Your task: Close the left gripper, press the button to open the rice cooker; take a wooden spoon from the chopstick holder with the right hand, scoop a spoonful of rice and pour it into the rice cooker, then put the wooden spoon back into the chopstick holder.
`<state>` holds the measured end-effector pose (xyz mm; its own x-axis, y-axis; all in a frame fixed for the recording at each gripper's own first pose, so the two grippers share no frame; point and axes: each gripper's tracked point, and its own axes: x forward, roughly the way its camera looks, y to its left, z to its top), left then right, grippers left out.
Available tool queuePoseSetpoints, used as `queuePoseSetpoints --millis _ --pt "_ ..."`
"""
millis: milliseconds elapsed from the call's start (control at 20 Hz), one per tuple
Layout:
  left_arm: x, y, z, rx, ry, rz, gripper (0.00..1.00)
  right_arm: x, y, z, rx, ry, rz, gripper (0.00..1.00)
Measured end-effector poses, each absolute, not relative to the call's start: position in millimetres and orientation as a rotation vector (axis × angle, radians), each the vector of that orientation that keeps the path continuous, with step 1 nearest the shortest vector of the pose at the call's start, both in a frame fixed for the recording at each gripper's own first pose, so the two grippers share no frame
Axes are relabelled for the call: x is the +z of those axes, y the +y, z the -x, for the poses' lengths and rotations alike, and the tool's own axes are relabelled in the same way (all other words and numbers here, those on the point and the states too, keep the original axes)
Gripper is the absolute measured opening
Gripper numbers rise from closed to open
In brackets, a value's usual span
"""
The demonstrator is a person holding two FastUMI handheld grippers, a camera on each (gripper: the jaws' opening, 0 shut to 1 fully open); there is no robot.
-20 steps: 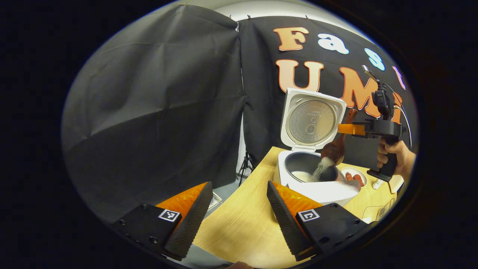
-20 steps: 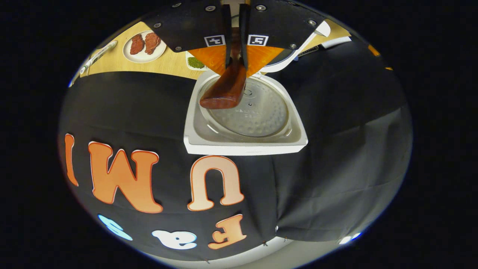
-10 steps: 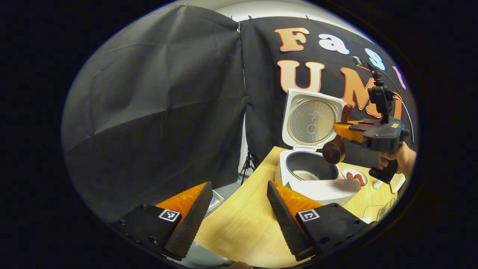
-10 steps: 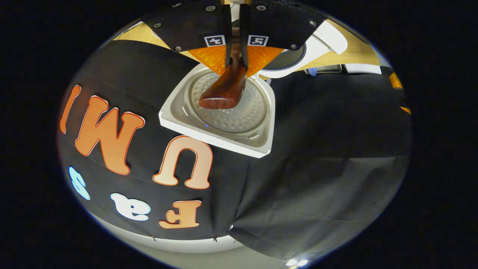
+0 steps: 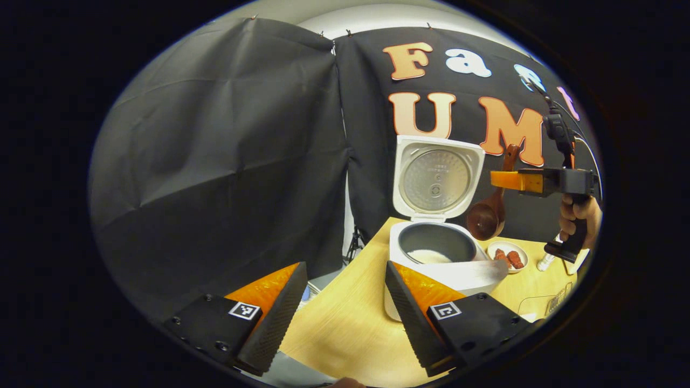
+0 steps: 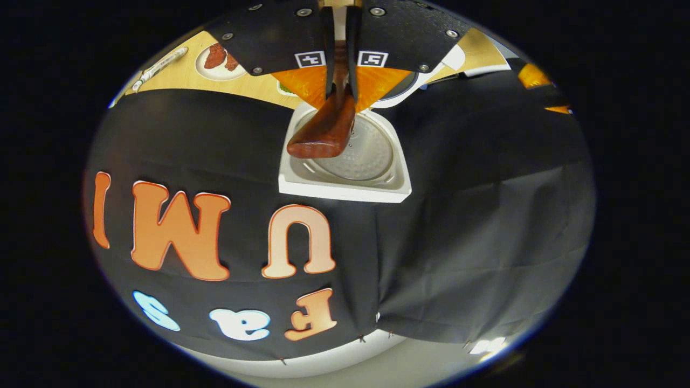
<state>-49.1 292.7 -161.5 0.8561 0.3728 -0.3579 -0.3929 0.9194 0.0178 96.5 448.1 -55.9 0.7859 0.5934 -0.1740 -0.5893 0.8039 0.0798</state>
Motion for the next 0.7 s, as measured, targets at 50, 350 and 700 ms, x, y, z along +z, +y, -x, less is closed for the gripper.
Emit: queuePoseSetpoints --millis 50,350,700 --pt "-160 281 47 0.387 0.363 0.057 0.99 -54 431 -92 0.627 0.201 -0.046 0.07" --pt "-150 204 33 0.291 0.351 0.039 0.99 -66 318 -75 0.533 0.255 -0.155 0.08" --pt "-147 116 13 0.162 0.372 0.024 0.99 -122 177 -50 0.351 0.341 -0.228 0.07"
